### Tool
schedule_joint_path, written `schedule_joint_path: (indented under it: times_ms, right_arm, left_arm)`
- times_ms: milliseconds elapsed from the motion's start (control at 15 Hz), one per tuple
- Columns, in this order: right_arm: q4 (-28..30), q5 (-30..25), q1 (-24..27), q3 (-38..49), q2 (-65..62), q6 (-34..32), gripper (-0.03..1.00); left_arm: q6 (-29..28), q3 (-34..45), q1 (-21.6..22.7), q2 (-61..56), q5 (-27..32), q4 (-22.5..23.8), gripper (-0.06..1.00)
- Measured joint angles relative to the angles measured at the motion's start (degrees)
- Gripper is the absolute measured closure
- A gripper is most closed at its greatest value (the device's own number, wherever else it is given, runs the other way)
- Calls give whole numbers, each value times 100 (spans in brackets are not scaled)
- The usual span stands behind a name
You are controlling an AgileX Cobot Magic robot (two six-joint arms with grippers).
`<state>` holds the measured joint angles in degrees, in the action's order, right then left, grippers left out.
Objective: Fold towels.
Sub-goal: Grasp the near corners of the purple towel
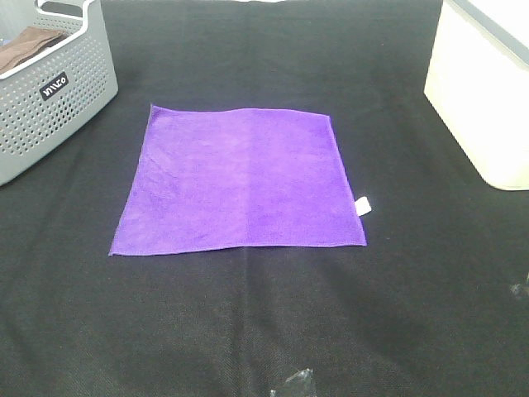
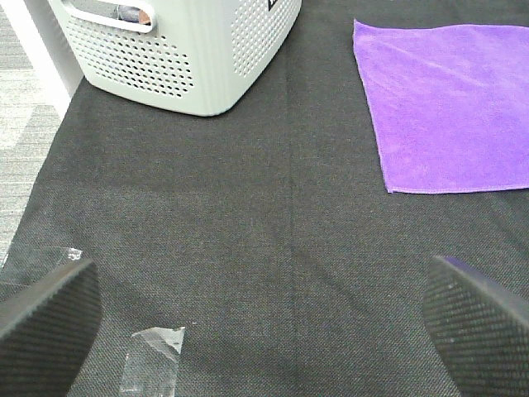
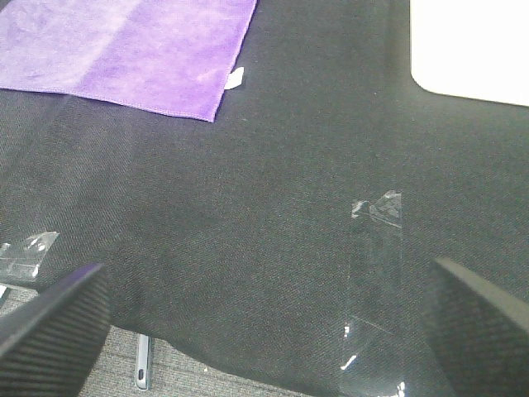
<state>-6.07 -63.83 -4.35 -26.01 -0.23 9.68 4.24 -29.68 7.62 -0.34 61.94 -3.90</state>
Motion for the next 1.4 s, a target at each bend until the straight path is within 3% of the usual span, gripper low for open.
schedule_joint_path:
  times_ms: [1400]
  right_arm:
    - [6,0,0,0,0,0,1]
  left_arm:
    - [0,0,0,0,0,0,-4]
